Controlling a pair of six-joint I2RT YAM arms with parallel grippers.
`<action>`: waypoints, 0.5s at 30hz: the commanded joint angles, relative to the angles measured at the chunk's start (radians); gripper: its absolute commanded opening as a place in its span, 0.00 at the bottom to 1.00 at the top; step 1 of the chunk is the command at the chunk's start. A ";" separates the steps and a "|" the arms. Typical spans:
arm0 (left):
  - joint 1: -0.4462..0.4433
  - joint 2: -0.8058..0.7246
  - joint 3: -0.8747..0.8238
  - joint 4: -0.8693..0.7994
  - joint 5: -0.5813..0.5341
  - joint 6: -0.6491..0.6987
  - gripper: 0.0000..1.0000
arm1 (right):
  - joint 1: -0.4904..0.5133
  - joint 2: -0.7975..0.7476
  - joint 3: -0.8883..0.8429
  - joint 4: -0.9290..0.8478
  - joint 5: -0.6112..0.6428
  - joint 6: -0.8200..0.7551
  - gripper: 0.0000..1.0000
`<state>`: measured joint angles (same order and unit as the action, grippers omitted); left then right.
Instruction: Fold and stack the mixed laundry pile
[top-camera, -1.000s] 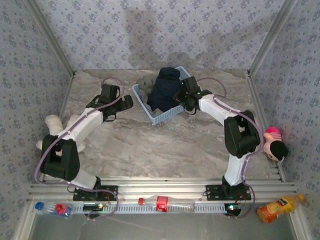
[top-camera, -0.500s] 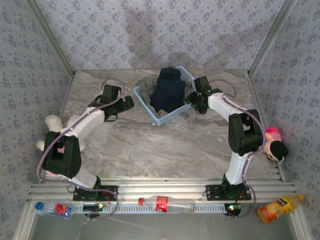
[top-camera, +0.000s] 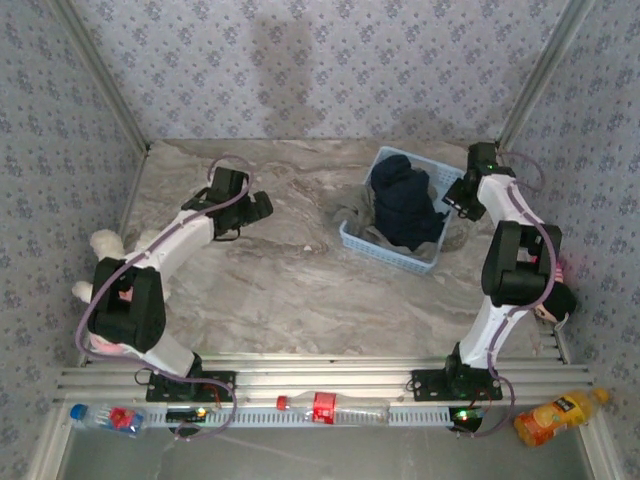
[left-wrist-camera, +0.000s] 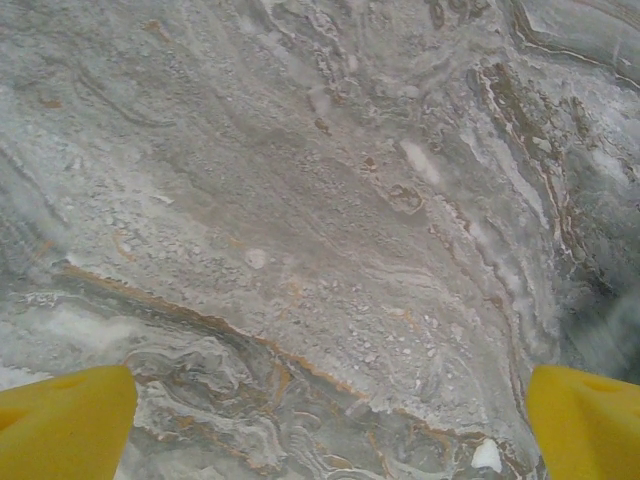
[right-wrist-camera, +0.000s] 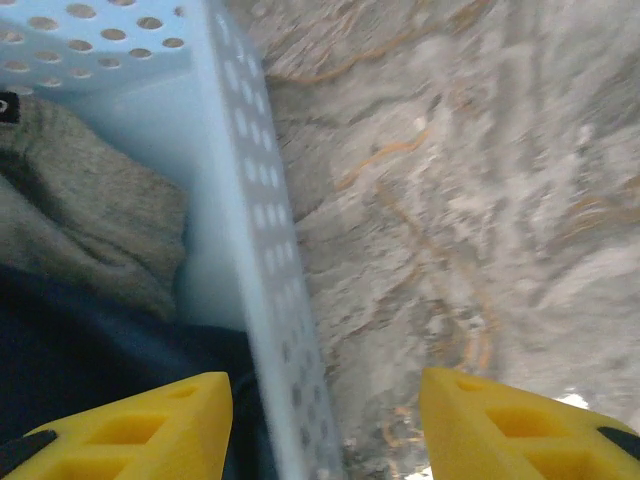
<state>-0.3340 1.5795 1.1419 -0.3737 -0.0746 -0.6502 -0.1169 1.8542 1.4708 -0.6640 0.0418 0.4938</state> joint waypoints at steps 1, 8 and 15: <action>-0.015 0.024 0.065 -0.030 0.011 -0.022 1.00 | 0.071 -0.079 0.031 -0.075 0.027 -0.072 0.52; -0.031 0.072 0.126 -0.029 0.052 -0.049 1.00 | 0.241 -0.160 -0.078 -0.025 -0.070 0.015 0.43; -0.046 0.102 0.144 -0.034 0.060 -0.055 1.00 | 0.279 -0.139 -0.234 0.011 -0.201 0.072 0.50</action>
<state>-0.3744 1.6604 1.2499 -0.3920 -0.0326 -0.6937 0.1665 1.6947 1.2778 -0.6319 -0.0898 0.5220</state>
